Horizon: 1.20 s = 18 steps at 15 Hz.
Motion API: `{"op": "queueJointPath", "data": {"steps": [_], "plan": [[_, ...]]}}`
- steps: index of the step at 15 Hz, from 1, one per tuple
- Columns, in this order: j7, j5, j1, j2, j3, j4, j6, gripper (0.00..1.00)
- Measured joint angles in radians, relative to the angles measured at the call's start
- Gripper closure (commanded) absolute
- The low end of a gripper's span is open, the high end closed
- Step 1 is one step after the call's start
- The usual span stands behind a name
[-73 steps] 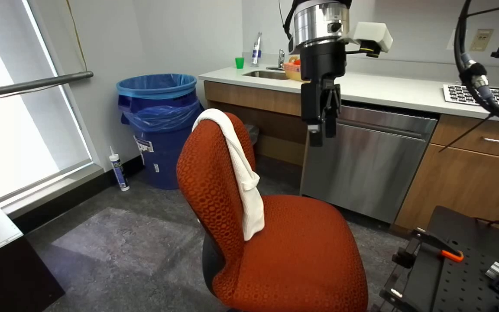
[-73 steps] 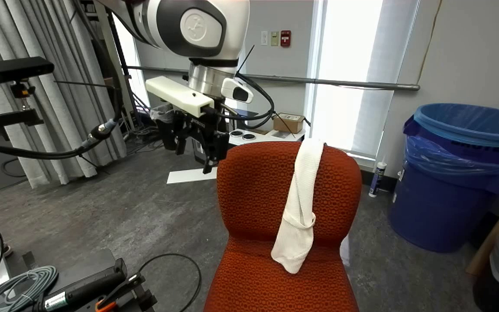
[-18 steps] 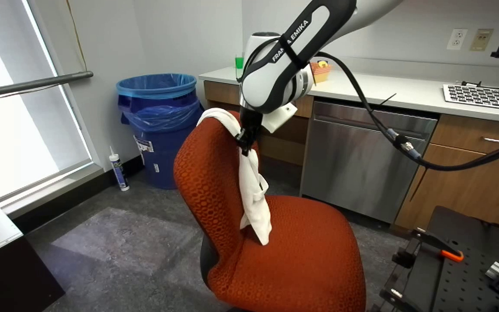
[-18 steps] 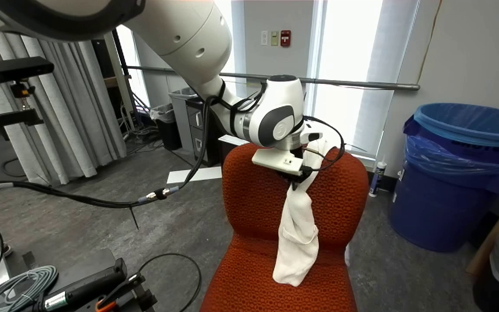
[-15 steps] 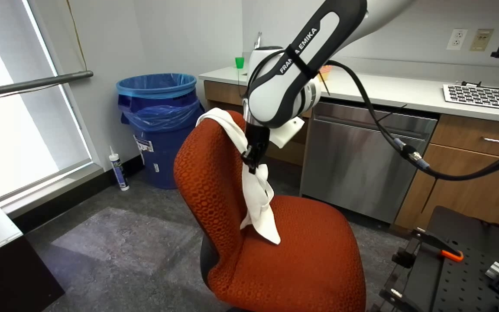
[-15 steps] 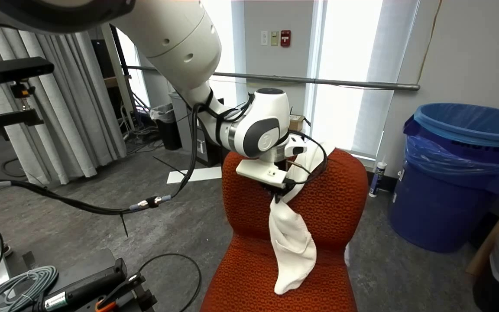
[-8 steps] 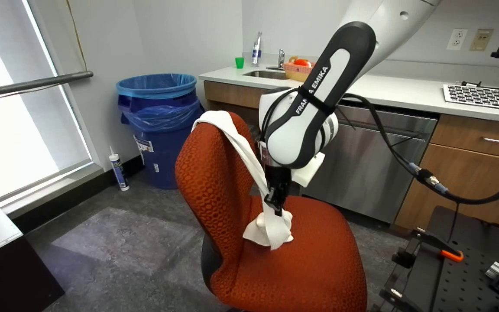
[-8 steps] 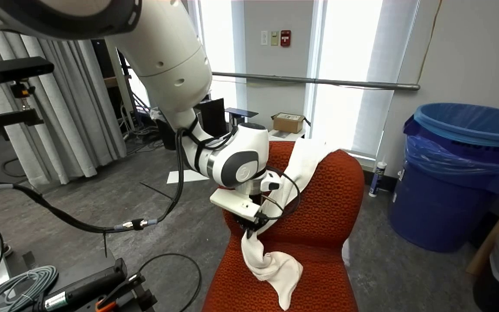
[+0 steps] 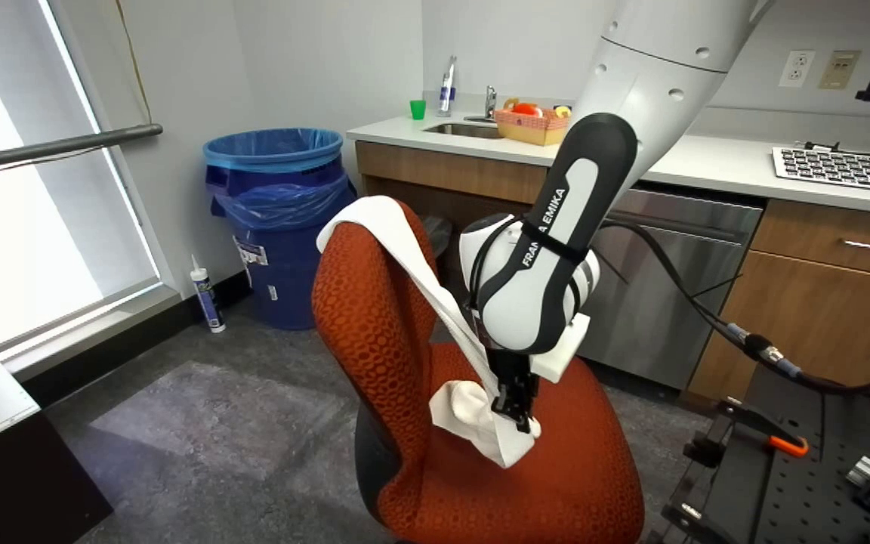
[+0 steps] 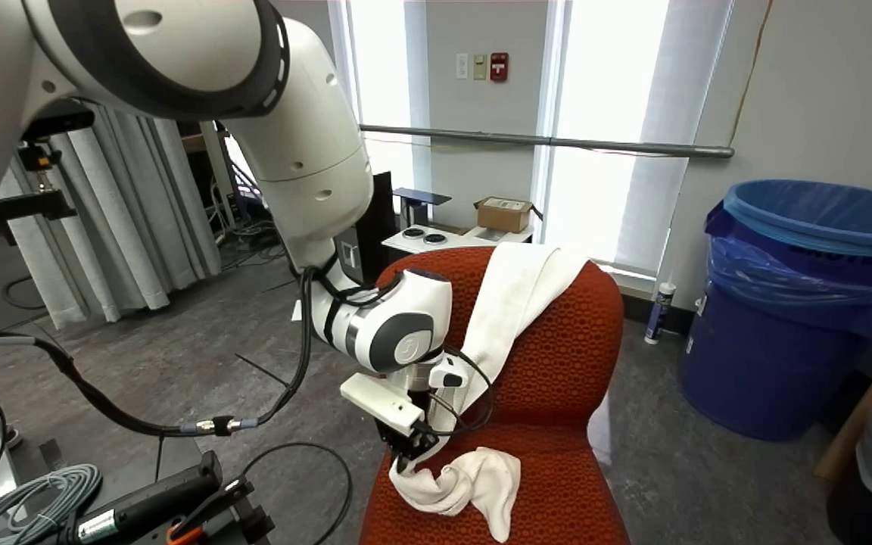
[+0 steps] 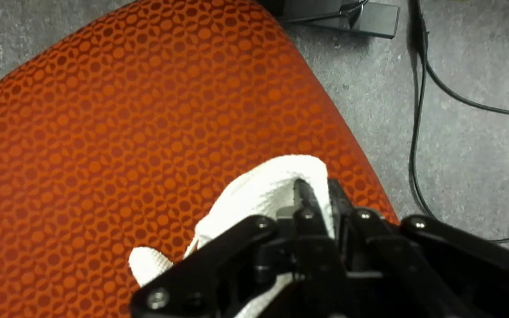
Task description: Pull the white fabric off the chair back
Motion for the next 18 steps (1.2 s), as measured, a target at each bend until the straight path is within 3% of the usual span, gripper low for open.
{"op": "queueJointPath", "data": {"steps": [7, 9, 18], "plan": [[0.001, 0.000, 0.002, -0.020, 0.001, 0.005, 0.000, 1.00], [0.001, 0.001, 0.000, -0.027, -0.001, 0.006, 0.000, 0.74], [0.005, 0.023, -0.022, -0.065, -0.006, 0.015, 0.000, 0.00]]}}
